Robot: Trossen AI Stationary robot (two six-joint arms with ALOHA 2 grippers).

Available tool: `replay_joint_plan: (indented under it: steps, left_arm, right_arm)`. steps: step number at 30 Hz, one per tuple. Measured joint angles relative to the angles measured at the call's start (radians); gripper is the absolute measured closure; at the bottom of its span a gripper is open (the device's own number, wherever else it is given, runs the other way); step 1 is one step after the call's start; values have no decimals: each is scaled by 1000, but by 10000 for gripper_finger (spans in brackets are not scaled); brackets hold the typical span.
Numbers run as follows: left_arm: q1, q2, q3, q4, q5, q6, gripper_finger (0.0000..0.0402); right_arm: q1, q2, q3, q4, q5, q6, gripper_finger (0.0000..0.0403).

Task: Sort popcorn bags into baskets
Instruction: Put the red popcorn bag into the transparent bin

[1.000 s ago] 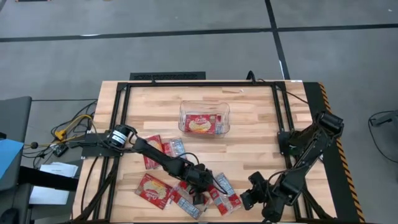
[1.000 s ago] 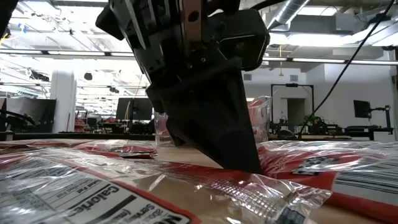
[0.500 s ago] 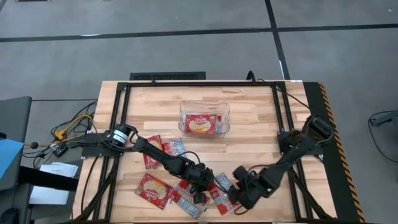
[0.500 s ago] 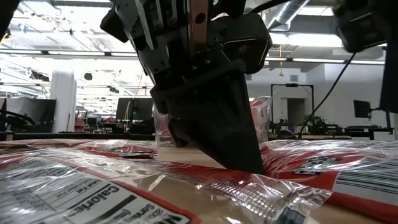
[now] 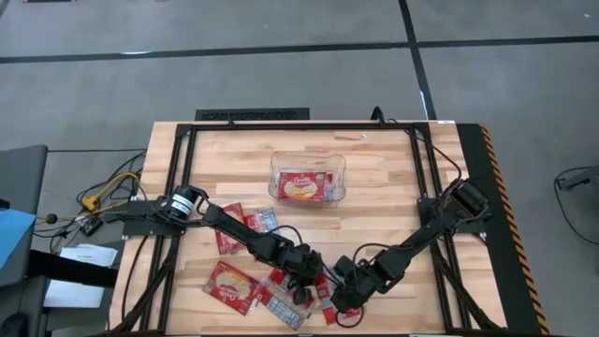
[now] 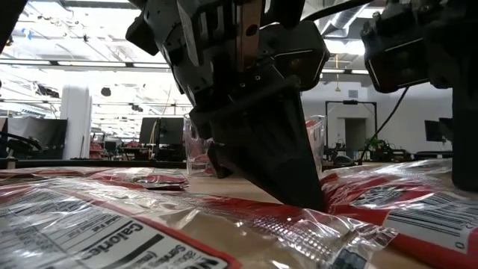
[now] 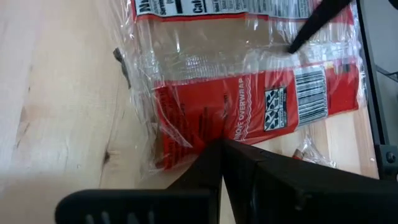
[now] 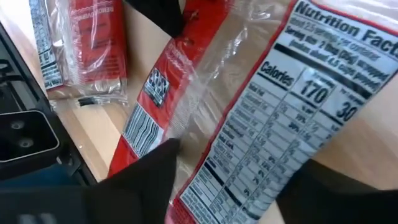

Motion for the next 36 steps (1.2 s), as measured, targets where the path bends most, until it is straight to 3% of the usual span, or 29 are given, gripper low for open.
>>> replay_joint_plan:
  steps: [8, 10, 15, 18, 25, 30, 36]
  left_arm:
    - [9, -16, -1, -7, 59, -20, 401]
    - [13, -36, -2, -34, 85, -37, 401]
    - [28, -168, -12, -257, 112, -35, 401]
    - [39, -302, -7, -409, 104, -31, 401]
    - [43, -632, -5, -673, -30, -66, 401]
    - [32, -837, -4, -724, -188, -149, 401]
    - [14, -992, -3, -764, -388, -204, 401]
  right_arm:
    - [1, -50, 5, -36, 4, -16, 357]
    - [0, -66, 4, -46, 5, -33, 384]
    - [-24, -144, 3, -117, 12, -49, 369]
    - [-57, -213, 17, -212, 38, -101, 383]
    - [-238, -325, 229, -512, 162, -476, 383]
    - [-409, -272, 440, -721, 257, -819, 389]
    - [-559, -103, 628, -806, 316, -1193, 388]
